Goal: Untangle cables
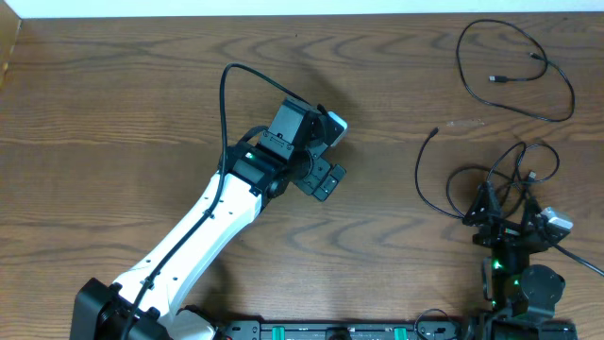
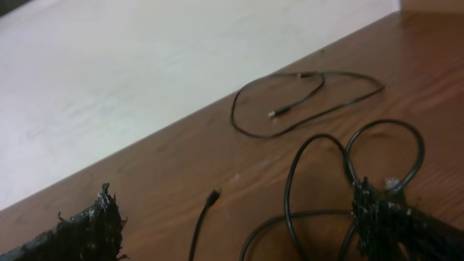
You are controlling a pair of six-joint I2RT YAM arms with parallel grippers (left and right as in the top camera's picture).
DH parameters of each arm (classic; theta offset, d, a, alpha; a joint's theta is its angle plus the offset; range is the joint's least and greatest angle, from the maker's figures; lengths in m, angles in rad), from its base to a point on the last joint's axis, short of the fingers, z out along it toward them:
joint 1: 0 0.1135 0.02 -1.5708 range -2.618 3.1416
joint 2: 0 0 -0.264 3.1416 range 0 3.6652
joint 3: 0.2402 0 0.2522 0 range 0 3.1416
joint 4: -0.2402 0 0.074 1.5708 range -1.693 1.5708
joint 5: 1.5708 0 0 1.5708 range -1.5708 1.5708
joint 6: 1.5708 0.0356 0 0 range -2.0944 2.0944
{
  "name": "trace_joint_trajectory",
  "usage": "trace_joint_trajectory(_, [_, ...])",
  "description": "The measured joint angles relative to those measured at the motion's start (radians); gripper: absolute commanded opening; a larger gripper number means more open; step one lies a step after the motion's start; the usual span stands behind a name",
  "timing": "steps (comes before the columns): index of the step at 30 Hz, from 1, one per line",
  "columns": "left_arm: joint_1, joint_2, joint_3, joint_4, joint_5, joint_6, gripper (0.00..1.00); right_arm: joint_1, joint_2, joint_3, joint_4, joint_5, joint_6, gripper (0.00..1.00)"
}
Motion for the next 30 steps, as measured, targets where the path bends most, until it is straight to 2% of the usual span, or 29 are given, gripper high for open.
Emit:
trace_joint_trajectory(11, [0.0,0.0,0.0,0.0,0.0,0.0,0.98,0.0,0.0,-0.012,0.013,0.045,-0.026,0.99])
trace_joint_trajectory(21, [0.0,0.0,0.0,0.0,0.0,0.0,0.98,0.0,0.01,-0.012,0.013,0.05,-0.231,0.99])
trace_joint_trajectory(30, [0.0,0.0,0.0,0.0,0.0,0.0,0.98,0.0,0.003,-0.012,0.013,0.05,-0.278,0.99])
